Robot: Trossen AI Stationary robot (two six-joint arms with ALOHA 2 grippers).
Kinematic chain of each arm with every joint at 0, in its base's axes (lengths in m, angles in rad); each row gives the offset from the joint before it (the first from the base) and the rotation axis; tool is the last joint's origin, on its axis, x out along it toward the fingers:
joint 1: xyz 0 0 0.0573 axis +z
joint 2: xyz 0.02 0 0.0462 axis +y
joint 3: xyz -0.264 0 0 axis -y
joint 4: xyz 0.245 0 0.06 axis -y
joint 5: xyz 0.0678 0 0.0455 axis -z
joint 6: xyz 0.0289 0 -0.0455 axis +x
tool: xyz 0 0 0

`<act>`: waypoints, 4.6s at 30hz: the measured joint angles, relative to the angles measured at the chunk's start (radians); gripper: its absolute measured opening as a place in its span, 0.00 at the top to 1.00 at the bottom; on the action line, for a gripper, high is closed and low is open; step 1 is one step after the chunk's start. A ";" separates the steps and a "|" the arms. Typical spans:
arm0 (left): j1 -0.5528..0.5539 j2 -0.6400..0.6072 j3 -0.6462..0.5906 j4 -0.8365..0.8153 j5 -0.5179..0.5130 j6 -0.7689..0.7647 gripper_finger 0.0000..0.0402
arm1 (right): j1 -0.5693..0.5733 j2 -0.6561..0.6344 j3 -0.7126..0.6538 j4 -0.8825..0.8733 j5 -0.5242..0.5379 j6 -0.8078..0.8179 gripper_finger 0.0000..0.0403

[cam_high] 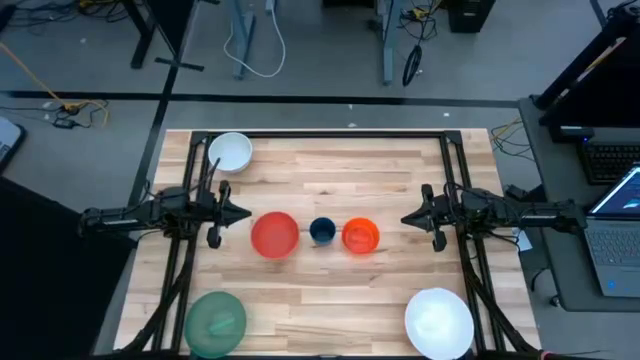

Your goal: Nest bowls inside each other

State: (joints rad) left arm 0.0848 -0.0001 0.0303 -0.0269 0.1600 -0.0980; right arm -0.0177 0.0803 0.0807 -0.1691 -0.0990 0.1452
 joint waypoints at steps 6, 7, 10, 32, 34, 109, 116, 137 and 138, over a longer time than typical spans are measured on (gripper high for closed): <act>0.000 0.000 0.000 0.000 0.000 0.000 1.00 | 0.000 0.000 0.000 0.000 0.000 0.000 1.00; 0.000 0.000 0.000 0.000 0.000 0.000 1.00 | 0.000 0.000 0.000 0.000 0.000 0.000 1.00; 0.000 0.000 0.000 0.000 0.000 0.000 1.00 | 0.000 0.000 0.000 0.000 0.000 0.000 1.00; 0.000 0.000 0.000 0.000 0.000 0.000 1.00 | 0.000 0.000 0.000 0.000 0.000 0.000 1.00; 0.000 0.000 0.000 0.000 0.000 0.000 1.00 | 0.000 0.000 0.000 0.000 0.000 0.000 1.00; 0.000 0.000 0.000 -0.004 -0.035 0.017 1.00 | 0.000 0.000 0.000 0.000 0.000 0.000 1.00; 0.000 0.000 0.000 -0.005 -0.038 0.060 1.00 | 0.000 0.000 0.000 0.000 0.000 0.000 1.00; 0.000 0.000 0.000 -0.009 -0.060 0.058 1.00 | -0.001 0.000 0.000 0.003 0.000 -0.034 1.00; 0.000 0.000 0.000 -0.009 -0.060 0.058 1.00 | -0.001 0.000 0.000 0.006 0.000 -0.034 1.00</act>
State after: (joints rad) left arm 0.0848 0.0002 0.0302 -0.0357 0.1001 -0.0402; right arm -0.0189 0.0807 0.0803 -0.1630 -0.0990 0.1116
